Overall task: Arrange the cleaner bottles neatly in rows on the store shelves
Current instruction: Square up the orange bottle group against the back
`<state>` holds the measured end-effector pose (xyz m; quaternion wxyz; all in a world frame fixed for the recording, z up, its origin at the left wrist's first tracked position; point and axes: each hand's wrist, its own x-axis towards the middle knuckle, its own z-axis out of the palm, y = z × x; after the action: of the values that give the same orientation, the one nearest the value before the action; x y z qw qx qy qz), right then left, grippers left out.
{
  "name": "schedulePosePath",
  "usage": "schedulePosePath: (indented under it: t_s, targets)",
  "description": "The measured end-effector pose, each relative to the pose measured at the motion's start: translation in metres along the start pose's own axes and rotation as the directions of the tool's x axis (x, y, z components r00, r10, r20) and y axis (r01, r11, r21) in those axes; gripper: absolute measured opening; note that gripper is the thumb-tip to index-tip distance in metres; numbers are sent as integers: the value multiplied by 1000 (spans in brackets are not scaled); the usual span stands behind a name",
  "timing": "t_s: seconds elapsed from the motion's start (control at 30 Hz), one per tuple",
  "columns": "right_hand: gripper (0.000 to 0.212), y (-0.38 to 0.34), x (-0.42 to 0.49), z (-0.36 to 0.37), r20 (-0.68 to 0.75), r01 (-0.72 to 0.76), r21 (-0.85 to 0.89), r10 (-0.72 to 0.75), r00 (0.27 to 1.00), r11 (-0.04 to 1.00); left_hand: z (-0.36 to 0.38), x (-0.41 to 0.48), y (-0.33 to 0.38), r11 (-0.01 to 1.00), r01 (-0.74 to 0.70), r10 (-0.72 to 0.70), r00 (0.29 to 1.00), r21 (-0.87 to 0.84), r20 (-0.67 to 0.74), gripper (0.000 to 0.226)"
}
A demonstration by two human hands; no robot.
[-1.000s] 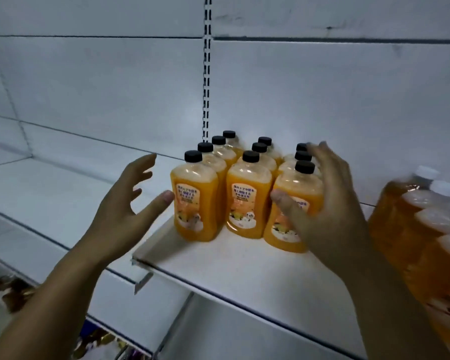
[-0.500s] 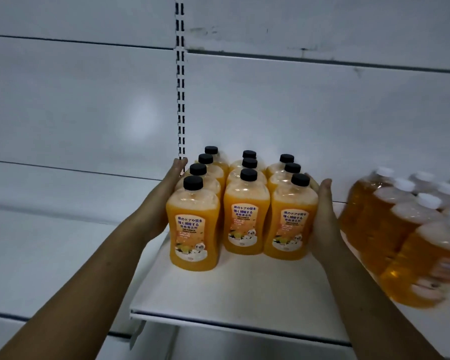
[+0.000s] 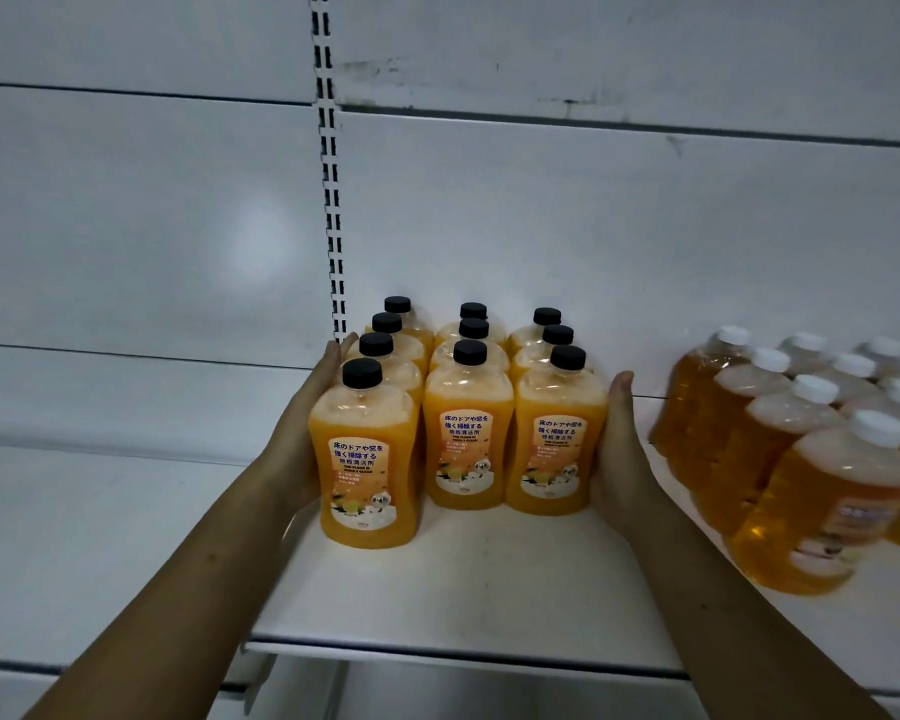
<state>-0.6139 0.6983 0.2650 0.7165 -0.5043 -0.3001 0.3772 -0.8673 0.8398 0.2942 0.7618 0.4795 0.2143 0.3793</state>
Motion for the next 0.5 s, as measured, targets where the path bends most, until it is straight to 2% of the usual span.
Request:
schedulePosePath:
  t_s: [0.1,0.17,0.2,0.27,0.33,0.4,0.5]
  targets:
    - [87,-3,-4,-5,50,21,-76,-18,999,997,-8,-1,0,999,-45,45,999,25,-5,70]
    - [102,-4,-5,-16,141,73,-238,-40,989,969,-16,-6,-3,994,-93,93,996,50,11,84]
    - [109,-5,-6,-21,189,122,-368,-55,980,922,-18,-9,-3,990,-121,118,992,75,47,97]
    - [111,-5,-7,-30,275,186,-574,-27,961,798,-25,-15,-7,970,-174,155,980,170,122,130]
    - [106,-2,-4,-38,327,217,-662,16,945,717,-34,-23,-11,897,-221,172,972,384,157,145]
    - [106,-1,-3,-39,347,227,-686,38,937,691,-43,-27,-17,750,-225,96,967,622,234,138]
    - [104,0,-2,-40,330,232,-713,25,944,662,-50,-32,-26,643,-182,13,974,744,226,119]
